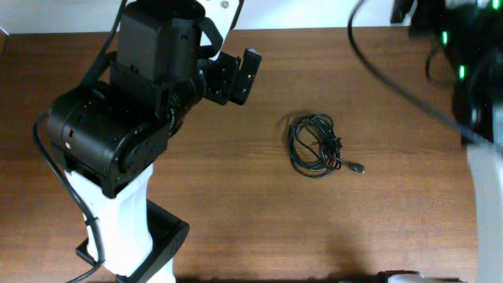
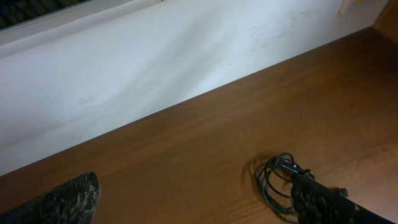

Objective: Untangle cables

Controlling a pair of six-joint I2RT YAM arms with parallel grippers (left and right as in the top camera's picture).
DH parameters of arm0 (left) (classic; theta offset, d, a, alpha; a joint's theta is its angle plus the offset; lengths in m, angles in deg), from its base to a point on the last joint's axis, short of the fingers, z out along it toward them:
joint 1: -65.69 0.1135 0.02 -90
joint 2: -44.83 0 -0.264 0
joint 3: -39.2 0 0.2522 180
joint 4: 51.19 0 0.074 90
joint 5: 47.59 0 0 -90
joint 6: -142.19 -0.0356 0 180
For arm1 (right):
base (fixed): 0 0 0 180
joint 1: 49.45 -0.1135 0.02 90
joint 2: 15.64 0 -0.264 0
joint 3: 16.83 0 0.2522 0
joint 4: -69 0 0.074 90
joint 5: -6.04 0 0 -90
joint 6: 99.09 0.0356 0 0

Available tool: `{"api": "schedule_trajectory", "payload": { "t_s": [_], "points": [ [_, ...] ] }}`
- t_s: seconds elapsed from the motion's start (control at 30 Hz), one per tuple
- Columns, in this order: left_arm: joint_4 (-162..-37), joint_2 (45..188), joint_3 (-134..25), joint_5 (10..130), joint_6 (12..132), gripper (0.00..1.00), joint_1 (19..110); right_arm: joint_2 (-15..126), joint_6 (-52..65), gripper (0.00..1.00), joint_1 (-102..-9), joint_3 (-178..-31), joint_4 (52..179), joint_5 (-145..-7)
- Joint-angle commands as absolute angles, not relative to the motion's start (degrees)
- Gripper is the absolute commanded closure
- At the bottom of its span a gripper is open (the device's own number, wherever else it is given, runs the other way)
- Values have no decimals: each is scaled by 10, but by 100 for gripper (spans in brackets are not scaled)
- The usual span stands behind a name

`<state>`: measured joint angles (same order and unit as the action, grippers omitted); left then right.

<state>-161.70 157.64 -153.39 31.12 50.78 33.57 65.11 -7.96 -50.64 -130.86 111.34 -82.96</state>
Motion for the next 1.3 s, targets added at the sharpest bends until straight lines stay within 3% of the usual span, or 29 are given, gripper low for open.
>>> {"api": "schedule_trajectory", "payload": {
  "t_s": [0.0, 0.07, 0.2, 0.3, 0.33, 0.43, 0.57, 0.7, 0.9, 0.93, 0.97, 1.0, 1.03, 1.07, 1.1, 1.13, 1.17, 1.23, 1.27],
  "points": [
    [-1617, 1568, -1541, 299, 513, 1, 336, 477, -35, 1, -504, -1066, 991, -947],
    [-1617, 1568, -1541, 299, 513, 1, 336, 382, 30, 1, -504, -946, 909, -1033],
    [-1617, 1568, -1541, 299, 513, 1, 336, 284, 325, 1, -504, -817, 952, -1178],
    [-1617, 1568, -1541, 299, 513, 1, 336, 354, 636, 1, -504, -764, 1024, -1168],
    [-1617, 1568, -1541, 299, 513, 1, 336, 394, 678, 1, -505, -764, 1022, -1141],
    [-1617, 1568, -1541, 299, 513, 1, 336, 569, 694, 1, -505, -795, 944, -1006],
    [-1617, 1568, -1541, 299, 513, 1, 336, 729, 784, 1, -508, -890, 1003, -896],
    [-1617, 1568, -1536, 299, 513, 1, 336, 757, 779, 1, -539, -917, 920, -854],
    [-1617, 1568, -1501, 299, 513, 1, 336, 766, 769, 1, -555, -917, 949, -810],
    [-1617, 1568, -1499, 299, 513, 1, 336, 766, 753, 1, -554, -917, 948, -790],
    [-1617, 1568, -1499, 299, 513, 1, 336, 766, 601, 1, -554, -917, 883, -756],
    [-1617, 1568, -1499, 299, 513, 1, 336, 766, 374, 1, -555, -917, 780, -695],
    [-1617, 1568, -1499, 299, 513, 1, 336, 766, 217, 1, -555, -917, 729, -621],
    [-1617, 1568, -1499, 299, 513, 1, 336, 765, -35, 1, -554, -917, 707, -483],
    [-1617, 1568, -1499, 299, 513, 1, 336, 765, -188, 1, -553, -917, 727, -445],
    [-1617, 1568, -1499, 299, 513, 1, 336, 765, -333, 1, -547, -917, 736, -527],
    [-1615, 1568, -1499, 299, 513, 1, 336, 764, -318, 1, -539, -917, 779, -621],
    [-1612, 1568, -1499, 299, 513, 1, 336, 767, -219, 1, -527, -916, 861, -655],
    [-1610, 1568, -1499, 299, 513, 1, 336, 771, -300, 1, -528, -916, 865, -597]
  ]
}}
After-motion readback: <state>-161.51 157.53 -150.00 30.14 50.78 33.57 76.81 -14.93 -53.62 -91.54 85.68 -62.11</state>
